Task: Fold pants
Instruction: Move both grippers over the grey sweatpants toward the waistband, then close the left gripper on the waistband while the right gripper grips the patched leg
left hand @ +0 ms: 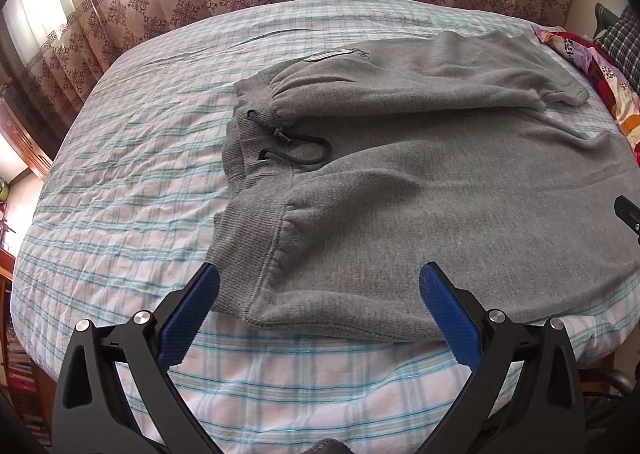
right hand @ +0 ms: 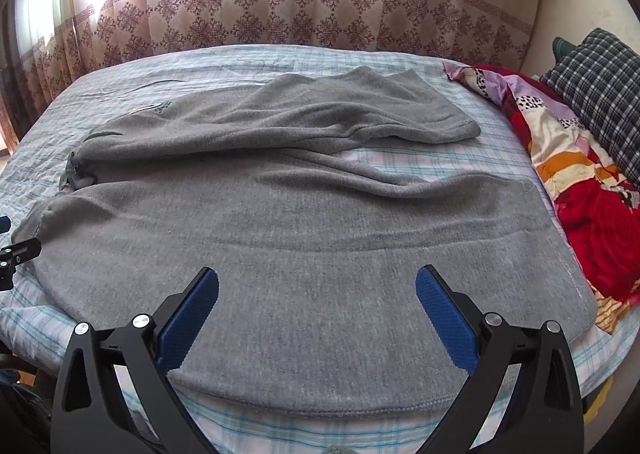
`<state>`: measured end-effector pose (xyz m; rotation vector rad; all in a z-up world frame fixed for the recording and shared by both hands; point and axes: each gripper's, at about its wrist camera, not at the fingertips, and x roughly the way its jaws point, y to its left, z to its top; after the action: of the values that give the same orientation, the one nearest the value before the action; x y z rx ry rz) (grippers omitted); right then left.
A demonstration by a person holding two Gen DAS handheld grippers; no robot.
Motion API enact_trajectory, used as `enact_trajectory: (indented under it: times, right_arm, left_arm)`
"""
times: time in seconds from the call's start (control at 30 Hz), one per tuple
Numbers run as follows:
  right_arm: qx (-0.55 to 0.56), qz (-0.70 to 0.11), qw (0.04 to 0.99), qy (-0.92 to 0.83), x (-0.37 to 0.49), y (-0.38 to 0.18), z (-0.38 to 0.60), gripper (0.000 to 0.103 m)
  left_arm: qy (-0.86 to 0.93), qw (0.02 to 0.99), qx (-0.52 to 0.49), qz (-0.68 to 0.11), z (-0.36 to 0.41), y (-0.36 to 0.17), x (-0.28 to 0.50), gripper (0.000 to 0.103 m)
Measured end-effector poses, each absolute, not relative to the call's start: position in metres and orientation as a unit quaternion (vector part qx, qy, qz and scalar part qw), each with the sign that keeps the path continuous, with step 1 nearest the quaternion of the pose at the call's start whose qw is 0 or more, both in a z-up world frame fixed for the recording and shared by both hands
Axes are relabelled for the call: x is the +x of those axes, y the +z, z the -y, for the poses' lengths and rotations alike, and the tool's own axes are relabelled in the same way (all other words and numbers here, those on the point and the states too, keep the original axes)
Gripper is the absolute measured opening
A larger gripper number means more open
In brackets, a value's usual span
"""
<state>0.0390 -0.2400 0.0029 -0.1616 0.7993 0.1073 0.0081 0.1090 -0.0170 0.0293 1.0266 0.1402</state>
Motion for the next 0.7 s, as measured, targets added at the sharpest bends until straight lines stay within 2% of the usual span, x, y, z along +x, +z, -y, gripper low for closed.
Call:
enact_trajectory:
  times: [0.4,0.7]
  right_arm:
    - [-0.118,-0.368,0.904,0.184,0.095,0.023,0.124,0.098]
    - [-0.169,-0.39,0.862,0.278,0.152,0.013,0.031,0.098]
  left_arm:
    - [0.113,0.848,-0.058,-0.515,-0.165,-0.037,0.017,0.101]
    - [0.114,0.828,-0.129,-0.534,-0.198,-0.055,0.023,0.101]
